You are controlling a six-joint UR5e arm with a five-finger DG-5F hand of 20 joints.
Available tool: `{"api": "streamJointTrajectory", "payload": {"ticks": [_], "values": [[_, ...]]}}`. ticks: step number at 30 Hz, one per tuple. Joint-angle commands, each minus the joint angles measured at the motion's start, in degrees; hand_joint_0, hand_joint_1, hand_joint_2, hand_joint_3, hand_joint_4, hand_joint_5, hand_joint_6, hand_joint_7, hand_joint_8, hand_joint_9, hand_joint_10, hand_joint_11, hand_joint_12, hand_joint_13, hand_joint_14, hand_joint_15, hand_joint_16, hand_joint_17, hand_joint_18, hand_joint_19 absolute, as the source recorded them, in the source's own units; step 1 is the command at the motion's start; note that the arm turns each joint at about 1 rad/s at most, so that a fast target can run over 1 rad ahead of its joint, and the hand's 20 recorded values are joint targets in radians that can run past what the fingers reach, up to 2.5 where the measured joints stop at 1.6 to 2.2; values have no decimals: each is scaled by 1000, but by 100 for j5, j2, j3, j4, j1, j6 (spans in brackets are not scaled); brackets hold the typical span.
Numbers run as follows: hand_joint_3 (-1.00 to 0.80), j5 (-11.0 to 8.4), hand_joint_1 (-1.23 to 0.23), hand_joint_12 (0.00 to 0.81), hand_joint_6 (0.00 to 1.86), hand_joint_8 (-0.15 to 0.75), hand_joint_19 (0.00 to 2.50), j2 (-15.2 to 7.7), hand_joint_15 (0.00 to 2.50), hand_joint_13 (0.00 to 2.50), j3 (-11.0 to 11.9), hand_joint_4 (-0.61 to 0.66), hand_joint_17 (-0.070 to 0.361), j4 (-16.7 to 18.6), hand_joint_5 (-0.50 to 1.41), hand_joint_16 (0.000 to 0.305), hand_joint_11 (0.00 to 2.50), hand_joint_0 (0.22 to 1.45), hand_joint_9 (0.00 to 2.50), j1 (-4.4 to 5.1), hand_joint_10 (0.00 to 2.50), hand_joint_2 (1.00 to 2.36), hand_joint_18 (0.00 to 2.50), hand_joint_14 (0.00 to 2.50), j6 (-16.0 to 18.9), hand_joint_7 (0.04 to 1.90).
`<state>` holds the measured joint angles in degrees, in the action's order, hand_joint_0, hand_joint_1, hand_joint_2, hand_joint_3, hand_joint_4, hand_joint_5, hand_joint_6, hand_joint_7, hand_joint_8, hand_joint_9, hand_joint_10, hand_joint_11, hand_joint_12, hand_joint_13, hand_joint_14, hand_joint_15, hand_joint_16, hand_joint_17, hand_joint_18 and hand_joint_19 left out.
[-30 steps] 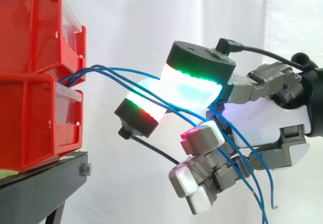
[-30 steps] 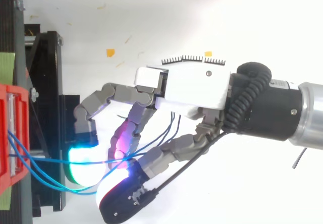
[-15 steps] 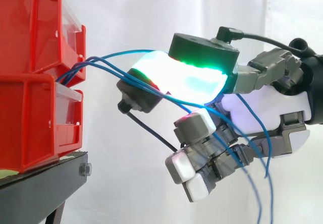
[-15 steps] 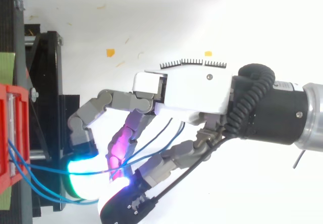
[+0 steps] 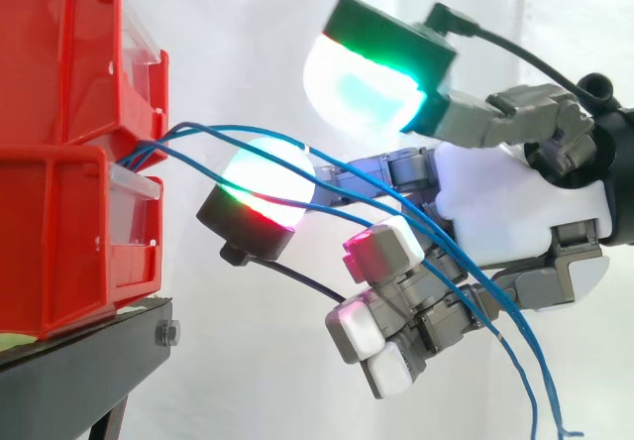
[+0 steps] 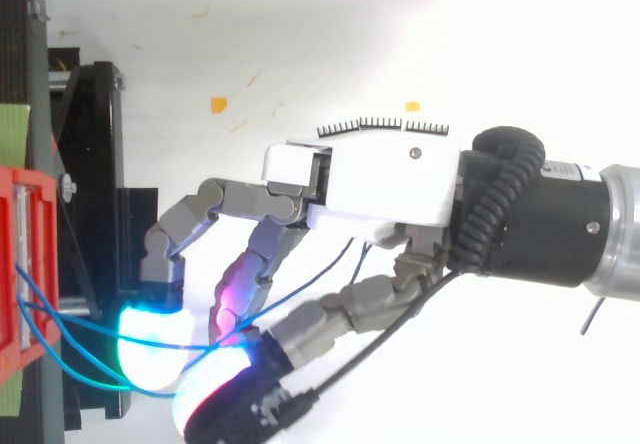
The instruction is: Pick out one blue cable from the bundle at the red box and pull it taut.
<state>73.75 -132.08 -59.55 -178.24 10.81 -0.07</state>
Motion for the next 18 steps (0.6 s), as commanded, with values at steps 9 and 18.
{"api": "streamJointTrajectory", "payload": {"ticks": [9, 18], "values": [[-500, -19, -442, 369, 822, 276, 675, -2, 648, 925, 5, -46, 112, 0, -102, 50, 837, 595, 1265, 0, 33, 1000, 715, 24, -1, 893], [-325, -1, -588, 376, 847, 289, 671, -2, 652, 919, 5, -33, 112, -9, -104, 50, 848, 595, 1264, 0, 34, 1012, 703, 25, -1, 894]]}}
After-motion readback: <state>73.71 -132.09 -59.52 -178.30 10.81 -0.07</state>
